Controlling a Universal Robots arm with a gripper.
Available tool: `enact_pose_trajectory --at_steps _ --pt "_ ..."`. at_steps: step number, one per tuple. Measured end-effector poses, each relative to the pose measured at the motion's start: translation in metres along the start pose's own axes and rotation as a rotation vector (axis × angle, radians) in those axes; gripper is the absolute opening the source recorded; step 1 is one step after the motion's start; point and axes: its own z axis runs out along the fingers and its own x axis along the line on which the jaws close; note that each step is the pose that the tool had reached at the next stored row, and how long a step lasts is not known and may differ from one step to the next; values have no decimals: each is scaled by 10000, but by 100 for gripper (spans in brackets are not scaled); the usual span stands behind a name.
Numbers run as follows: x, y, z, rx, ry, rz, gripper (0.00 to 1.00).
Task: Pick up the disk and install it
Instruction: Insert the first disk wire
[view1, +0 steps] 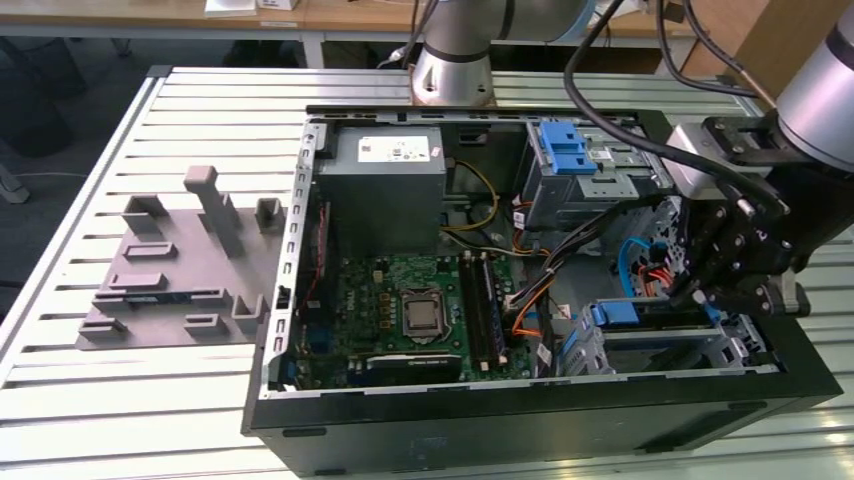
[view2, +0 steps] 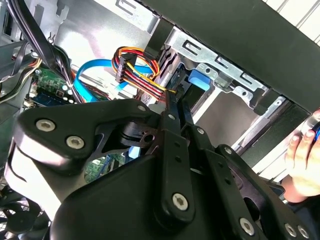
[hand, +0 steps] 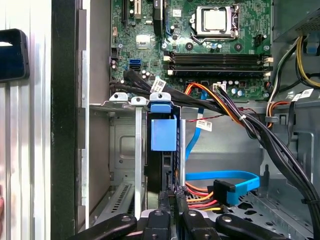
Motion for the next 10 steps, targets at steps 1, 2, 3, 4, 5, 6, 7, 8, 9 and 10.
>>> enact_pose_trajectory --at_steps 1,2,3,4,5,6,7,8,9,10 --pt "0 0 4 -1 -2 0 16" --pt "0 0 8 -1 -2 0 16" --pt "2 0 13 -1 -2 0 16" --pt "3 0 17 -1 -2 0 16" --pt "5 0 20 -1 1 0 16" --pt "5 0 21 -1 0 0 16" --pt "5 0 21 -2 1 0 16" --pt "5 0 21 -1 2 0 16" --pt "5 0 22 -1 0 0 16" --pt "5 0 23 -2 -1 0 16"
